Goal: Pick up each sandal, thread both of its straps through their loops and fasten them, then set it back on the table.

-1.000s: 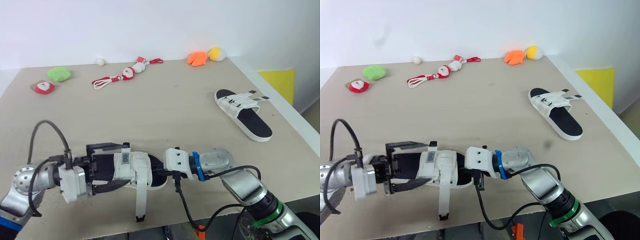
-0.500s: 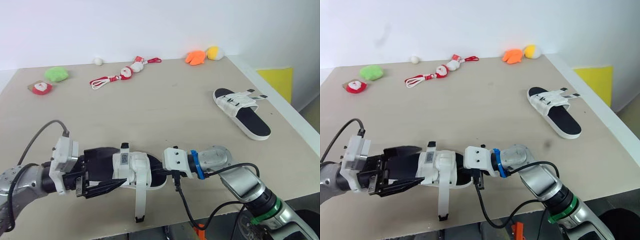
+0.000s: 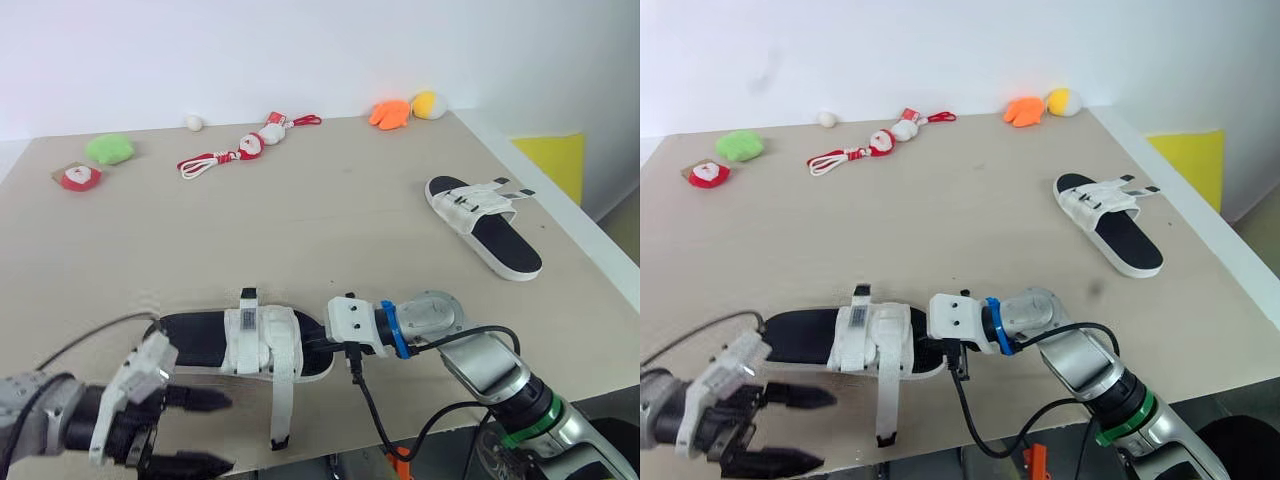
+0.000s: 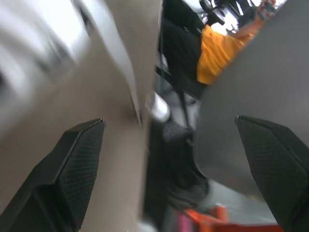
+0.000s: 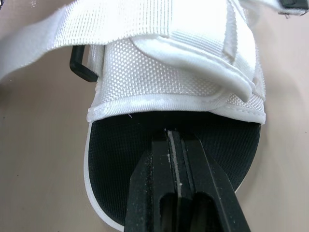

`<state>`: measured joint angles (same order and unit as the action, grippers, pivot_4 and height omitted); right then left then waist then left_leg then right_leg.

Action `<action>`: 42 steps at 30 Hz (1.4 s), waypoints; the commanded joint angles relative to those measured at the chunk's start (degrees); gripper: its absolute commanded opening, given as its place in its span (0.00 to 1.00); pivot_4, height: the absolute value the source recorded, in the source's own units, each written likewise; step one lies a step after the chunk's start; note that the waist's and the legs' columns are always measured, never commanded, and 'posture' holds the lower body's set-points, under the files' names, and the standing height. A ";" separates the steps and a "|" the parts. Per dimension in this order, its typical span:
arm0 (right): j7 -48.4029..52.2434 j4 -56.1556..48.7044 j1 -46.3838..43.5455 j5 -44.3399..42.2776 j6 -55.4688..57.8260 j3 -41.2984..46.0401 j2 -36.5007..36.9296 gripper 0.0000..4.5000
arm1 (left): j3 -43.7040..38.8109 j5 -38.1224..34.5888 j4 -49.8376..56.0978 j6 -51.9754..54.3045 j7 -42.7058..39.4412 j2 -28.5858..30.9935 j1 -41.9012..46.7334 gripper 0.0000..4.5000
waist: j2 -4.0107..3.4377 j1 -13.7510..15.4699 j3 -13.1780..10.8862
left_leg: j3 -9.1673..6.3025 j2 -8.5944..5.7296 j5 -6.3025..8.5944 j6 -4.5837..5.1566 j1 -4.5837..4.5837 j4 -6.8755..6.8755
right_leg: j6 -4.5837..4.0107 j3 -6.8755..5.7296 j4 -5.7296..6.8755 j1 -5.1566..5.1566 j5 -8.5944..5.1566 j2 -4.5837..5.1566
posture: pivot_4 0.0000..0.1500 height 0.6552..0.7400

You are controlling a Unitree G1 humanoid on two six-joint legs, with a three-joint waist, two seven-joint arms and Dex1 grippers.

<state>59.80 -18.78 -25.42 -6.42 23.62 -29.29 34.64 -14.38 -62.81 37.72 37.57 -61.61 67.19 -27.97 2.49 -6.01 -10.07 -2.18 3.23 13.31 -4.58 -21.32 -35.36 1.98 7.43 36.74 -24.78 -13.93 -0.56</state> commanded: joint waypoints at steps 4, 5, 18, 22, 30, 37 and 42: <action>-1.54 5.81 2.70 5.21 4.71 -2.16 3.21 0.00 | 8.62 1.67 1.70 2.29 4.57 -8.10 8.19 0.99 | 0.09 0.06 0.08 | 0.00 -0.01 -0.01 0.02 -0.02 -0.09 | 0.00 0.03 0.00 0.02 0.00 0.00 | 1.00 1.00; -1.55 5.71 2.73 5.18 4.81 -2.10 3.31 0.00 | 9.60 1.94 1.64 2.84 5.05 -9.02 9.20 0.99 | 0.13 0.06 0.09 | 0.03 -0.02 -0.01 0.02 -0.03 -0.13 | 0.00 0.05 0.00 0.02 0.00 0.01 | 1.00 1.00; -2.29 3.79 3.70 4.83 6.52 -1.65 3.86 0.00 | 16.47 2.01 -0.67 7.78 12.88 -21.41 16.84 0.99 | 0.34 0.11 0.33 | -0.21 -0.25 0.02 0.08 0.04 -0.15 | 0.01 0.16 0.00 0.39 0.01 0.00 | 1.00 1.00; -2.58 3.82 3.63 4.73 6.59 -1.52 3.64 0.00 | 17.24 3.61 -1.00 8.02 12.96 -22.74 17.69 0.88 | 0.34 0.14 0.36 | -0.33 -0.29 0.02 0.08 0.05 -0.19 | 0.01 0.14 0.00 0.46 0.01 -0.01 | 1.00 1.00; -2.73 4.20 3.27 4.67 6.55 -1.38 3.31 0.00 | 17.92 5.68 -2.51 7.84 9.64 -22.43 17.06 0.06 | 0.34 0.16 0.37 | -0.35 -0.31 0.02 0.09 0.05 -0.27 | 0.01 0.14 0.00 0.51 0.01 0.00 | 1.00 1.00; -2.92 5.11 2.68 4.74 6.13 -1.54 2.74 0.00 | 16.73 4.57 -5.34 6.94 7.49 -25.26 19.17 0.02 | 0.33 0.16 0.38 | -0.36 -0.31 0.02 0.09 0.05 -0.28 | 0.01 0.14 0.00 0.52 0.00 0.00 | 1.00 1.00; -3.08 5.61 2.24 4.64 6.03 -1.66 2.43 0.00 | 13.15 -2.30 -6.76 10.36 10.36 -27.16 27.31 0.02 | 0.36 0.21 0.33 | -0.43 -0.31 -0.09 0.27 0.02 -0.36 | 0.01 0.10 0.00 0.53 0.01 -0.04 | 1.00 1.00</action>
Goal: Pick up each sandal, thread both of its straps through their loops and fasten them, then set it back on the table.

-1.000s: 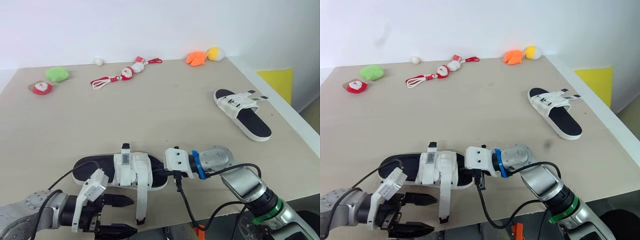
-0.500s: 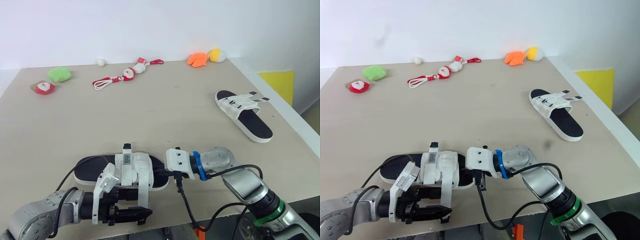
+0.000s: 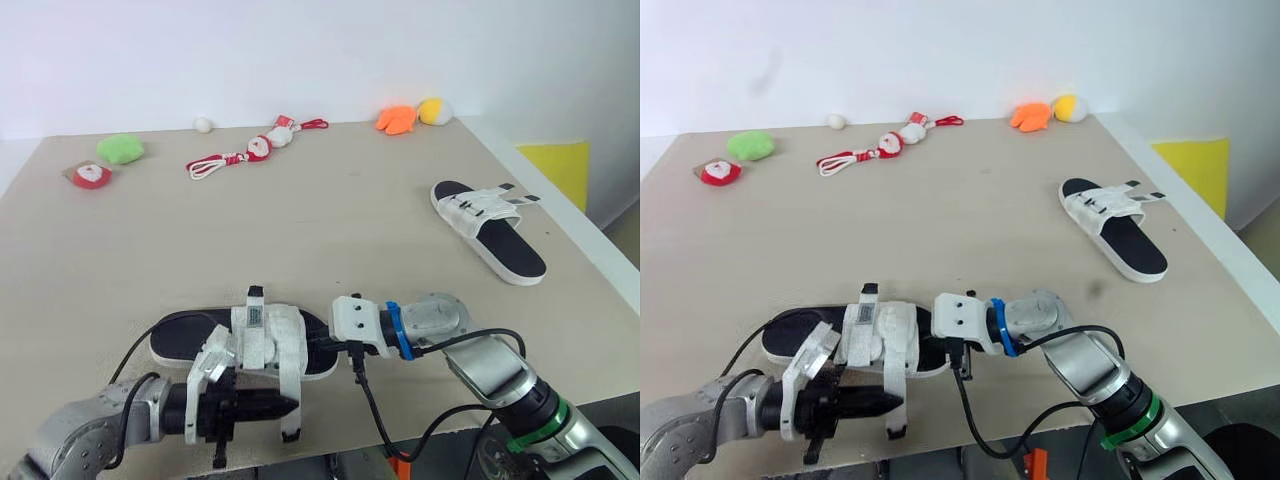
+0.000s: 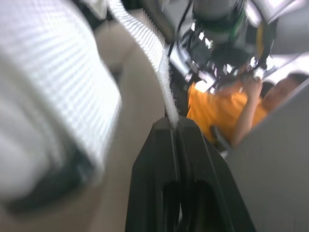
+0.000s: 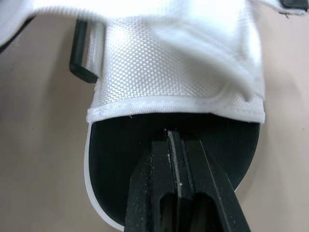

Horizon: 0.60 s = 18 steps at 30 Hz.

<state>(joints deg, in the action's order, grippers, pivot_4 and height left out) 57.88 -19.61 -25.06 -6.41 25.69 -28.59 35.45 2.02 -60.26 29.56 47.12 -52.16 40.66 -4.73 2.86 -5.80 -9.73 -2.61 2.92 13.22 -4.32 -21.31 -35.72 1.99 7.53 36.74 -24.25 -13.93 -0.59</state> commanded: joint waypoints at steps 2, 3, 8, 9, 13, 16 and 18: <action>-1.40 6.52 1.80 4.53 3.95 -2.54 1.55 0.00 | -3.97 -6.49 1.23 2.03 2.23 -0.86 7.65 0.02 | 0.00 0.05 0.00 | 0.00 -0.03 -0.02 0.03 -0.03 -0.07 | 0.00 0.02 0.00 0.03 0.00 0.01 | 1.00 1.00; -1.53 6.47 1.82 4.48 3.98 -2.58 1.52 0.00 | -4.40 -7.69 1.04 2.69 3.21 -1.16 9.70 0.02 | 0.01 0.08 0.00 | 0.00 -0.04 -0.02 0.03 -0.04 -0.10 | 0.00 0.03 0.00 0.06 0.00 0.01 | 1.00 1.00; -1.79 6.33 1.90 4.68 4.14 -2.82 1.66 0.00 | -5.34 -12.01 2.16 6.25 7.04 -0.43 16.92 0.02 | 0.09 0.10 0.06 | -0.05 -0.14 0.02 0.02 -0.07 -0.11 | 0.26 0.15 0.00 0.37 0.15 0.01 | 1.00 1.00; -1.89 6.37 1.88 4.91 4.27 -2.95 1.72 0.00 | -5.40 -12.73 2.46 7.08 7.56 0.17 18.25 0.02 | 0.08 0.10 0.07 | -0.11 -0.16 0.03 0.02 -0.07 -0.10 | 0.41 0.15 0.01 0.40 0.25 -0.01 | 1.00 1.00; -3.05 6.73 1.33 6.03 5.97 -3.46 1.67 0.00 | -6.04 -14.16 2.32 9.40 8.09 3.04 22.55 0.02 | 0.05 0.10 0.07 | -0.30 -0.17 0.05 0.01 -0.07 -0.06 | 0.50 0.13 0.03 0.41 0.32 -0.07 | 1.00 1.00; -4.03 7.03 0.96 6.76 6.75 -3.92 1.48 0.00 | -5.21 -9.88 0.46 8.73 5.23 5.48 25.67 0.02 | 0.05 0.09 0.07 | -0.35 -0.17 0.04 0.01 -0.07 -0.07 | 0.50 0.11 0.03 0.41 0.32 -0.09 | 1.00 1.00; -4.68 7.13 0.83 7.16 7.24 -4.36 1.35 0.00 | -3.70 -5.81 -1.84 7.18 2.11 6.70 28.30 0.02 | 0.03 0.07 0.06 | -0.38 -0.19 -0.01 0.02 -0.04 -0.09 | 0.49 0.10 0.03 0.28 0.31 -0.09 | 1.00 1.00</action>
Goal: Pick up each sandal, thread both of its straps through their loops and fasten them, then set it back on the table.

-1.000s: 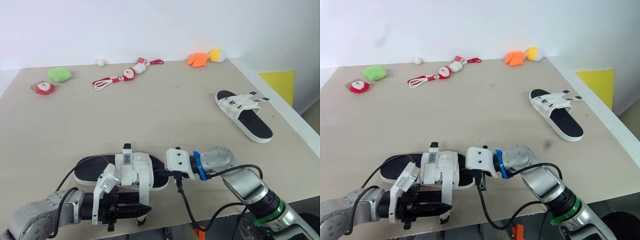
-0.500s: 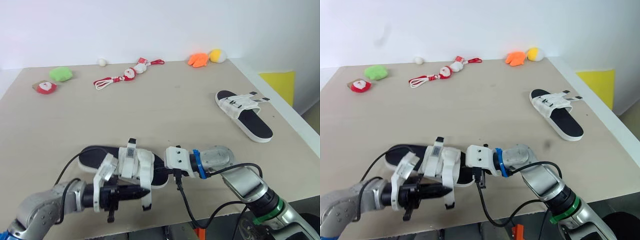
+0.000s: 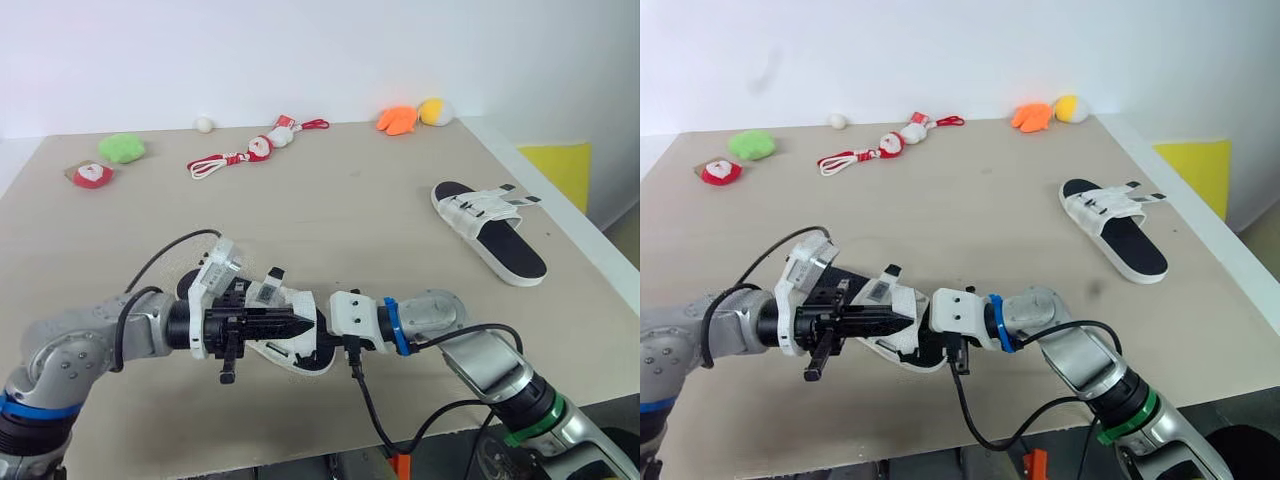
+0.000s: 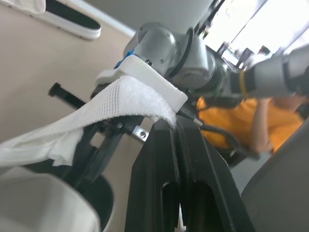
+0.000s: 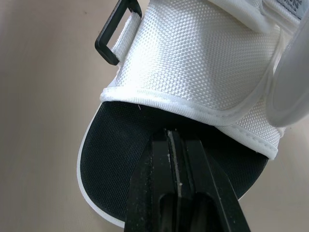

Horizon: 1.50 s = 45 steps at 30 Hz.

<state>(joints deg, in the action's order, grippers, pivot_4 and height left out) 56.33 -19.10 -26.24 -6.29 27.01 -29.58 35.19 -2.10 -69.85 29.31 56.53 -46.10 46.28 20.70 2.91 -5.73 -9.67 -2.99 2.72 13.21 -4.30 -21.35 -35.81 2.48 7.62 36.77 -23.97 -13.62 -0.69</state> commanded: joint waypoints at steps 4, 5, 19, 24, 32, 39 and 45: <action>-4.89 7.53 1.48 9.18 6.57 -4.79 1.44 0.00 | 4.01 11.41 -7.70 -5.32 -11.61 2.16 9.06 0.02 | 0.02 -0.10 0.00 | -0.03 -0.04 -0.12 0.05 0.09 -0.06 | -0.06 -0.02 -0.01 -0.03 -0.03 0.01 | 1.00 1.00; -5.33 7.67 1.29 9.84 6.50 -5.25 1.57 0.00 | 5.39 13.41 -9.30 -6.26 -13.96 2.38 10.34 0.02 | 0.02 -0.10 0.01 | -0.09 -0.07 -0.15 0.07 0.12 -0.06 | -0.09 -0.05 -0.02 -0.05 -0.05 0.01 | 1.00 1.00; -9.23 8.12 1.03 19.20 3.39 -8.40 3.51 0.00 | 15.30 26.68 -32.19 -8.99 -35.43 -2.91 23.16 0.02 | -0.33 0.08 -0.05 | -0.26 -0.31 -0.38 0.47 0.13 -0.30 | -0.19 -0.39 -1.96 -0.06 -0.11 0.57 | 1.00 1.00; -8.65 7.50 1.85 19.84 3.45 -7.68 2.93 0.00 | 20.40 33.99 -43.01 -12.94 -43.79 -4.86 27.38 0.02 | -0.83 0.17 -0.30 | -0.25 -0.33 -0.43 1.10 -0.31 -0.45 | -0.38 -0.87 -3.79 0.43 -0.01 1.18 | 1.00 1.00; -8.33 8.06 2.22 22.28 2.65 -7.53 2.12 0.00 | 24.04 39.28 -56.42 -19.81 -46.40 -10.70 34.72 0.02 | -0.67 0.19 -0.19 | 1.48 0.26 -0.39 2.28 -1.51 -0.40 | -0.56 -1.52 -4.94 0.47 0.11 2.70 | 1.00 1.00; -7.90 7.47 3.19 22.62 3.03 -6.71 1.89 0.00 | 25.19 37.71 -59.04 -20.23 -46.40 -11.84 36.53 0.02 | -0.65 0.31 -0.19 | 2.29 0.22 -0.41 2.61 -1.56 -0.18 | -0.58 -1.71 -4.94 0.47 0.13 3.08 | 1.00 1.00; -7.78 7.00 3.37 21.03 2.74 -5.48 0.77 0.00 | 25.34 37.79 -60.74 -20.76 -46.40 -13.25 37.20 0.02 | -0.63 0.60 -0.19 | 2.58 0.17 -0.70 3.09 -1.51 -0.19 | -0.58 -1.71 -4.86 0.45 0.13 3.27 | 1.00 1.00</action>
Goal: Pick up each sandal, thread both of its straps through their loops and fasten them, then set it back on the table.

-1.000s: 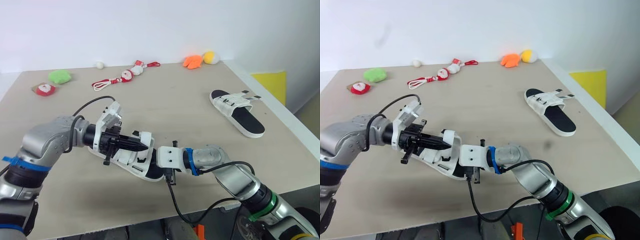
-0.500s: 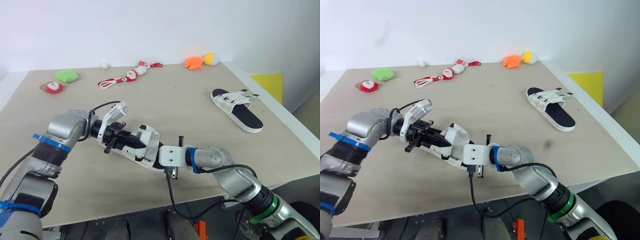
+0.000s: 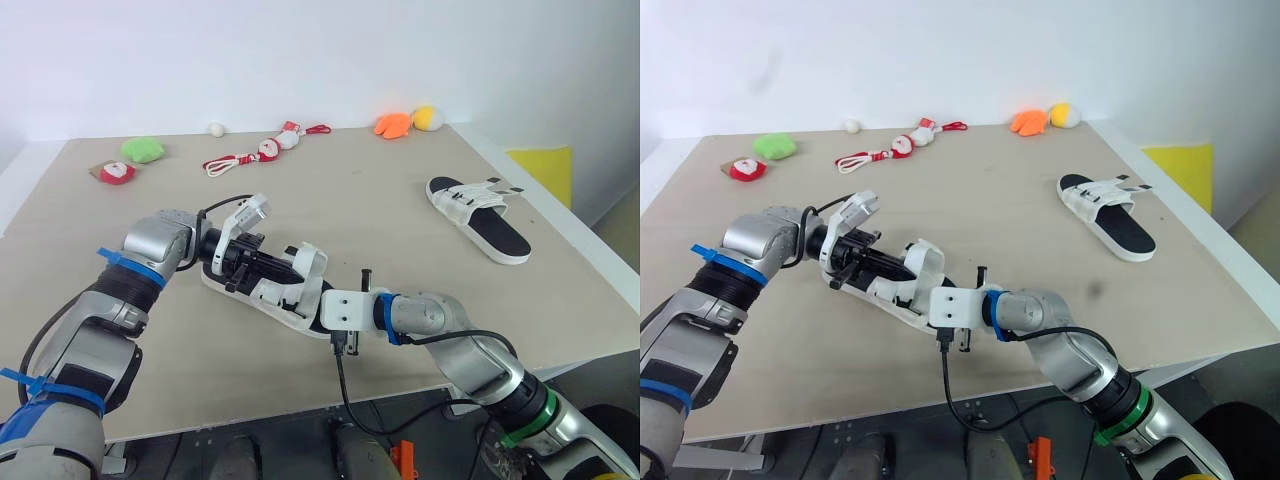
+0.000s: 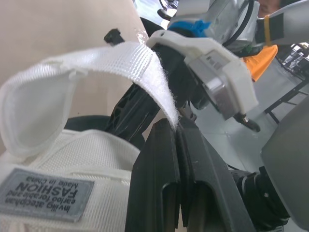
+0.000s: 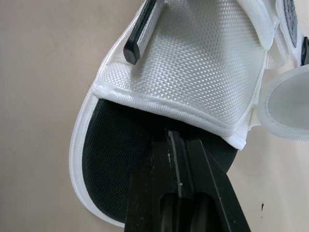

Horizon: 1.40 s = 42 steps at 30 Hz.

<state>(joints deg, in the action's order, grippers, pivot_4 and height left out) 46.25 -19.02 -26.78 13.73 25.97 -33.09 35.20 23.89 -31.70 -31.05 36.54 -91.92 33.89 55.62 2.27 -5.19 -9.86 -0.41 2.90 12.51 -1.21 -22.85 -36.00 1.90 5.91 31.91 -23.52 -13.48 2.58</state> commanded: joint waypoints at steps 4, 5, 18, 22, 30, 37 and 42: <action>4.97 4.30 5.26 -8.59 7.36 3.77 -3.17 0.00 | -1.56 -1.01 0.17 0.27 -0.58 -1.84 2.45 0.02 | 0.11 0.31 -0.02 | 0.18 -0.05 -0.05 0.09 -0.01 -0.01 | 0.00 0.00 0.00 -0.04 0.00 0.14 | 1.00 1.00; 5.71 4.09 5.59 -10.74 8.10 5.23 -3.80 0.00 | -1.60 -0.96 0.25 0.24 -0.58 -1.95 2.39 0.02 | 0.12 0.48 -0.04 | 0.21 -0.06 -0.08 0.14 -0.02 -0.01 | 0.00 -0.03 0.01 -0.06 0.00 0.17 | 1.00 1.00; 10.59 5.18 9.04 -21.23 -0.60 11.56 -6.22 0.00 | -2.27 -1.61 -0.47 1.12 -0.58 -2.45 3.07 0.02 | 0.64 0.57 0.14 | -0.07 -0.29 0.04 0.04 -0.07 -0.52 | 1.77 1.18 3.01 -1.39 3.06 -1.05 | 1.00 1.00; 10.81 6.05 10.39 -22.39 -4.39 12.25 -6.87 0.00 | -2.06 -2.15 0.18 1.72 -0.58 -2.28 2.80 0.02 | 0.55 0.56 0.08 | -0.91 0.17 0.84 1.16 -0.21 -0.27 | 1.83 0.98 3.83 -1.84 2.11 -2.01 | 1.00 1.00; 10.00 9.57 11.02 -18.52 -9.94 9.53 -4.63 0.00 | -2.28 -7.01 3.34 6.50 -0.58 -0.18 2.88 0.02 | 0.11 0.64 -0.16 | -1.61 0.22 1.27 1.88 -0.13 -0.42 | 1.25 0.43 4.47 -1.82 1.33 -2.19 | 1.00 1.00; 9.74 9.55 11.87 -21.03 -13.80 11.23 -6.38 0.00 | -1.79 -12.72 8.64 11.31 -0.58 3.86 2.03 0.02 | 0.03 0.69 -0.22 | -1.74 0.09 0.91 1.26 -0.08 -0.47 | 0.95 0.54 4.48 -1.61 1.34 -2.19 | 1.00 1.00; 9.77 11.64 11.21 -18.60 -14.81 9.95 -5.61 0.00 | 3.39 -12.09 13.00 8.47 -0.58 7.83 -0.53 0.02 | 0.00 0.67 -0.21 | -1.82 0.08 0.85 1.16 -0.09 -0.45 | 1.05 0.55 4.56 -1.61 1.40 -2.21 | 1.00 1.00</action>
<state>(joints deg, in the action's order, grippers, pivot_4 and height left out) 56.10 -11.27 -16.67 -8.43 10.09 -21.11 28.29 25.79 -43.24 -20.11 46.32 -91.94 40.87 55.60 2.27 -4.52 -10.07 -2.24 2.97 13.36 -0.05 -22.92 -36.46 2.94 6.46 36.53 -25.12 -12.09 0.35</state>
